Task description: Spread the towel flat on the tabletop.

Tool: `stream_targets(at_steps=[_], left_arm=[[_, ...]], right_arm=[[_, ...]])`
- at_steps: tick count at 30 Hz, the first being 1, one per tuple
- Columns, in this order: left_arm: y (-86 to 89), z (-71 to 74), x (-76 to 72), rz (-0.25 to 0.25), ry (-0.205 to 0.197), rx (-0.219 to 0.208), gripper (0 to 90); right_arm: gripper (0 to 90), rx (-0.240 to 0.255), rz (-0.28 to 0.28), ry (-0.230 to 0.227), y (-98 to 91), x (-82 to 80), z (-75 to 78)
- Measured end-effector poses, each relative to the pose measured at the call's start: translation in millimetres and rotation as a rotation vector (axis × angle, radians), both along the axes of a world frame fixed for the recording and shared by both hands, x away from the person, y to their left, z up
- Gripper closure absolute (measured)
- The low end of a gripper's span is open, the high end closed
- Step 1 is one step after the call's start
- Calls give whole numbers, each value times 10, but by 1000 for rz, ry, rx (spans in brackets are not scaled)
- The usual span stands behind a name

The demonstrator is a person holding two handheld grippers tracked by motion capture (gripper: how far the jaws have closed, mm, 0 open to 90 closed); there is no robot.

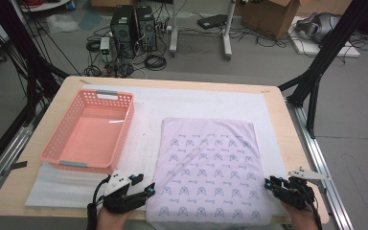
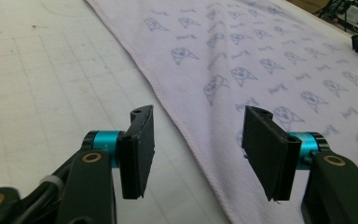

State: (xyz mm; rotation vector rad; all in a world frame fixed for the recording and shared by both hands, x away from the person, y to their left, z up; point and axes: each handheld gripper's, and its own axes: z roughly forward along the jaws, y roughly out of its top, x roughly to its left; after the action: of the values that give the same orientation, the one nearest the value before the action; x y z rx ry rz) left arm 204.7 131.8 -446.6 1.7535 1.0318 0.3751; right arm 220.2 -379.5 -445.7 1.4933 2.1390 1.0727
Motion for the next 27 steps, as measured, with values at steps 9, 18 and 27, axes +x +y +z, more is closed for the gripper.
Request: stream_targets(at_steps=[9,18,27], left_arm=[[-34,3,236,-26,12,-21,447],[-96,-19,309,-8,35,-16,453],[-234,-61,376,-58,70,36,504]], right_arm=[[889,-106,45,18,136,-10,56],[632,-80,35,5,-50,-175,64],[550,-25,-16,-78,-120,-115,92]])
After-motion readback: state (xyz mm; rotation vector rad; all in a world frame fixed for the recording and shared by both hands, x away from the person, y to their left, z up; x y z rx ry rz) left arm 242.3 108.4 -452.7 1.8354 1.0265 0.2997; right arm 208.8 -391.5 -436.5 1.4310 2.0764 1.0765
